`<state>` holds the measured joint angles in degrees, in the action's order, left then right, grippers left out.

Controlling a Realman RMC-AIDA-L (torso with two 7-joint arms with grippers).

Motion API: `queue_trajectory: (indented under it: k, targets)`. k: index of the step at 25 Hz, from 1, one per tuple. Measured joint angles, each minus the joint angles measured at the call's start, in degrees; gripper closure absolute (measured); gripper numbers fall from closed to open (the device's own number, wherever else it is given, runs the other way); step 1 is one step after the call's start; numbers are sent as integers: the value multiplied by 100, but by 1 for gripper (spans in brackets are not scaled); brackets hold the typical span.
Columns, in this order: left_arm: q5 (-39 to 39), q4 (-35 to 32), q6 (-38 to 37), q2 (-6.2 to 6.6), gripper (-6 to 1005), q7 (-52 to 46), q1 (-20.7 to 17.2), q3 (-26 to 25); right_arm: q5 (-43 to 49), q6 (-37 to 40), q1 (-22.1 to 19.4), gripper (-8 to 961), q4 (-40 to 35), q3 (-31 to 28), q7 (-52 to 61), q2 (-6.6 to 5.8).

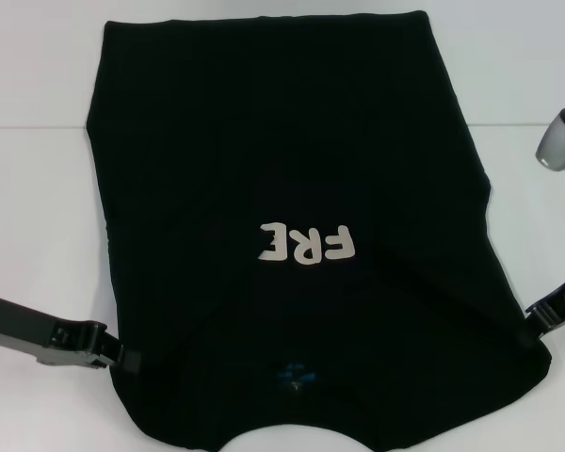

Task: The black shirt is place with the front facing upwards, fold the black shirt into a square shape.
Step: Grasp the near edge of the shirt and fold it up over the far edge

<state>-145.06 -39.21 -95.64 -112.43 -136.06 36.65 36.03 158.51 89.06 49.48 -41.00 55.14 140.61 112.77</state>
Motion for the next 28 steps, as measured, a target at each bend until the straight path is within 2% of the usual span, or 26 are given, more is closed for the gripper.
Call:
queue_trajectory:
  k: [5, 12, 18, 23, 26, 28]
  targets:
    - [138, 355, -319, 152, 886, 140, 55, 3, 36, 467, -57, 933, -157, -296, -236, -79]
    - [137, 539, -990, 227, 879, 240, -10, 12, 165, 1158, -356, 932, -231, -383, -678, -183]
    - [115, 713, -1558, 203, 872, 381, -154, 105, 168, 1821, -713, 931, -196, -617, -1377, -225]
    - [100, 972, -1594, 184, 867, 535, -167, 274, 139, 1819, -825, 931, -96, -676, -1500, -204]
    - [133, 973, -1551, 181, 864, 566, -136, 176, 128, 1711, -788, 930, -42, -985, -1556, -181]
    - [154, 967, -1472, 196, 862, 564, -79, -45, 94, 1629, -723, 930, 81, -1359, -1605, -215]
